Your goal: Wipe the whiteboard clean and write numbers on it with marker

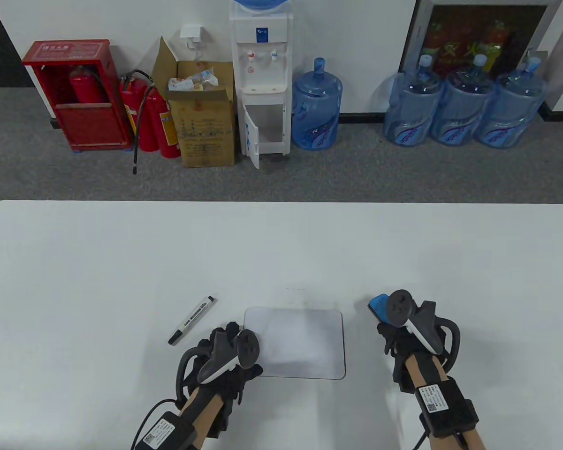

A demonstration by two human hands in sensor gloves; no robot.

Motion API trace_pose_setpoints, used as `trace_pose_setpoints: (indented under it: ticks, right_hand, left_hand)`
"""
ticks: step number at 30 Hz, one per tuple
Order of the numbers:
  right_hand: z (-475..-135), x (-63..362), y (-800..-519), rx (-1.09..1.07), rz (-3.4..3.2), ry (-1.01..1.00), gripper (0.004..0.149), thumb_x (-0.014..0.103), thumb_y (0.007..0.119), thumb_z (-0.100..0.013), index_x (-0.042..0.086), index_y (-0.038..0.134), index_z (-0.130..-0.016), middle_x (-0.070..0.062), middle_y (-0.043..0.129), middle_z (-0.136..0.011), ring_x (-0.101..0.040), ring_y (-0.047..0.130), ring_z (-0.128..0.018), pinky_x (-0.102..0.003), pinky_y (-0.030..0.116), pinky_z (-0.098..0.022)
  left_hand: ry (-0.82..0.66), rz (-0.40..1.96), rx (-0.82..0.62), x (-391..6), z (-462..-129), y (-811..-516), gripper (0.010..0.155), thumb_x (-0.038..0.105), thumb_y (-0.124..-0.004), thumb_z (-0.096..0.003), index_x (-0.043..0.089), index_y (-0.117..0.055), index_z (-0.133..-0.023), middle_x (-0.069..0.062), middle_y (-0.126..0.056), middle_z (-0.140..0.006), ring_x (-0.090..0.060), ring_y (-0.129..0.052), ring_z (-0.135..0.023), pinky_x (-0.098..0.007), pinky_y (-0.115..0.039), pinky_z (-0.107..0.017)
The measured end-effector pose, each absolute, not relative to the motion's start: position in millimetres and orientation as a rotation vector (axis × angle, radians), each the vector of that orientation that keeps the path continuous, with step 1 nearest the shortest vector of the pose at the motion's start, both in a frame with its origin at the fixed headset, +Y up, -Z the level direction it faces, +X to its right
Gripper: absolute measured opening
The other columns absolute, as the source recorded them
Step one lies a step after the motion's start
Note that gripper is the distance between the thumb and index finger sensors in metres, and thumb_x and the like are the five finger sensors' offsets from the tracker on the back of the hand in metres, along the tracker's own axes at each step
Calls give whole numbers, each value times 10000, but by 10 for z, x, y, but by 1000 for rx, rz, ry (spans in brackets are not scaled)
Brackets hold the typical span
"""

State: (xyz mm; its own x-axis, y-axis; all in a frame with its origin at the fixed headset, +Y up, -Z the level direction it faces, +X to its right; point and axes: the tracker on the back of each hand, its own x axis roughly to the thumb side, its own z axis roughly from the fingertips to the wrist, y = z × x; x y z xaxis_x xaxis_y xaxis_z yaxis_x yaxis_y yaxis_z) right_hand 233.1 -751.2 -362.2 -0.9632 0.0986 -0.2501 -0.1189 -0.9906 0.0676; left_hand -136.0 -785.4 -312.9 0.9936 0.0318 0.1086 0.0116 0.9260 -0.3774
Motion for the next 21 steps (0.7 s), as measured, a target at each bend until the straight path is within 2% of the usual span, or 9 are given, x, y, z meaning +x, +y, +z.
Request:
trace_pose_setpoints:
  ticks: [8,14,17,21]
  right_hand:
    - [-3614,2382,-7610,-401,3029,160,714,478,883,-381,247,671,-1022,-108,692,-998,-348,835,-798,-599,596,-651]
    - [-3579,2312,-7496,-335,3009,95,763,516,864,-371,237,630,-1042,-98,611,-1048,-362,764,-874,-615,545,-675]
    - [-3503,2164,-7407,-209,3038,15,750,509,865,-376,233,642,-1036,-100,619,-1041,-355,759,-878,-613,550,-669]
    - [-3369,1934,-7368,79,2984,9,726,515,855,-384,237,662,-1027,-99,648,-1028,-344,777,-874,-612,573,-655]
  left_hand:
    - [-114,10,-388,-1359,-3128,-7854,770,603,-626,-421,366,-383,-1113,-43,-301,-1267,-435,-387,-1146,-656,-380,-804]
    - [-114,10,-387,-1361,-3127,-7854,771,604,-624,-422,364,-382,-1114,-41,-299,-1268,-433,-387,-1146,-657,-380,-804]
    - [-114,12,-388,-1360,-3127,-7855,772,603,-627,-422,364,-383,-1114,-42,-301,-1267,-434,-385,-1146,-657,-378,-804]
    - [-114,12,-389,-1361,-3128,-7856,772,605,-627,-422,366,-381,-1114,-39,-299,-1268,-434,-385,-1146,-657,-378,-804]
